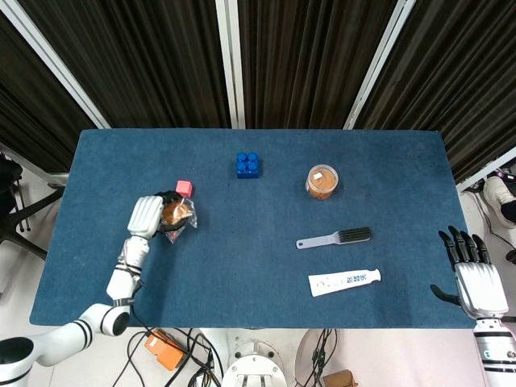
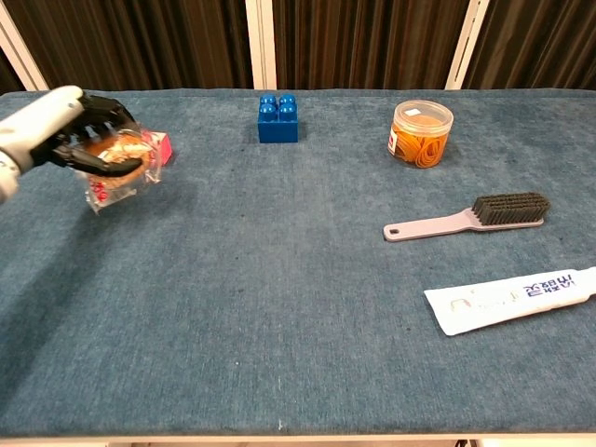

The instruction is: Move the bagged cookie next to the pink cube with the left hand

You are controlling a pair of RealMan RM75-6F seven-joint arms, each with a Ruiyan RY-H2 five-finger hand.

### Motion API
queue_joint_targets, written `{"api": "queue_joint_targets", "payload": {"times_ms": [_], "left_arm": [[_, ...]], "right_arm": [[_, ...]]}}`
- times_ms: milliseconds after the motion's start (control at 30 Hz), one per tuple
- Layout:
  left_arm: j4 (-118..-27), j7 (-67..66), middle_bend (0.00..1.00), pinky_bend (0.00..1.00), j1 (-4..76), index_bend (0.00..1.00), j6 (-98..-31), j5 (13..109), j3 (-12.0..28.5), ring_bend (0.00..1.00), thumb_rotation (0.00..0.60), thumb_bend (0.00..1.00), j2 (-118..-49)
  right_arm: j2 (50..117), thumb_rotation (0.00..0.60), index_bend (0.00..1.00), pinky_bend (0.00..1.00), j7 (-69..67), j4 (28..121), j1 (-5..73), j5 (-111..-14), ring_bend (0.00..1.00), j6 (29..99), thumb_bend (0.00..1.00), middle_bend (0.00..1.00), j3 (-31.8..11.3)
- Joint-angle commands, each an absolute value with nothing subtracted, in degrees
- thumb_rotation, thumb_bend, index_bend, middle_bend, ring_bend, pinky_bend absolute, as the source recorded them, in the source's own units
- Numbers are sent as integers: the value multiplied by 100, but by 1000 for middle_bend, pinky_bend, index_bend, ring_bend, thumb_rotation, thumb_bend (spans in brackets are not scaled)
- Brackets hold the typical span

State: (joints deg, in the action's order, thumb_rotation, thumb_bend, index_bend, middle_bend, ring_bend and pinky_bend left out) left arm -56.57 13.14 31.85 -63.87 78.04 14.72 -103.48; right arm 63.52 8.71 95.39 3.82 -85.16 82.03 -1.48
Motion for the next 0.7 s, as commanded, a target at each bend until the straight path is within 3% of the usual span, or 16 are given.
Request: {"api": "queue_joint_targets", "payload": {"times_ms": [33,133,300,467,700], "left_arm": [[-4852,1483,549,539,3547,590,-6228,7722,1576,430,600,380,-10904],[-4492,1606,515,522,3660,582,-6289,7824,1519,403,600,325,-11092],[-4152,1809,384,434,3716,479,-6426,7995,1365,270,600,146,-11216],[-3919,1756,321,403,3714,413,-6457,7990,1298,209,600,24,-11307],[-4033,1694,219,311,3696,314,-6499,7978,1260,115,600,0,-11202]], "right_arm": [[6336,600,0,0,831,9538,368,-8556,0,8240,272,0,-137],[6314,600,0,0,761,9524,350,-8575,0,8282,272,0,-141],[6297,600,0,0,710,9512,346,-8605,0,8293,272,0,-134],[6303,600,0,0,712,9516,328,-8628,0,8328,272,0,-128],[6294,600,0,0,673,9520,331,-8672,0,8318,272,0,-108]]}}
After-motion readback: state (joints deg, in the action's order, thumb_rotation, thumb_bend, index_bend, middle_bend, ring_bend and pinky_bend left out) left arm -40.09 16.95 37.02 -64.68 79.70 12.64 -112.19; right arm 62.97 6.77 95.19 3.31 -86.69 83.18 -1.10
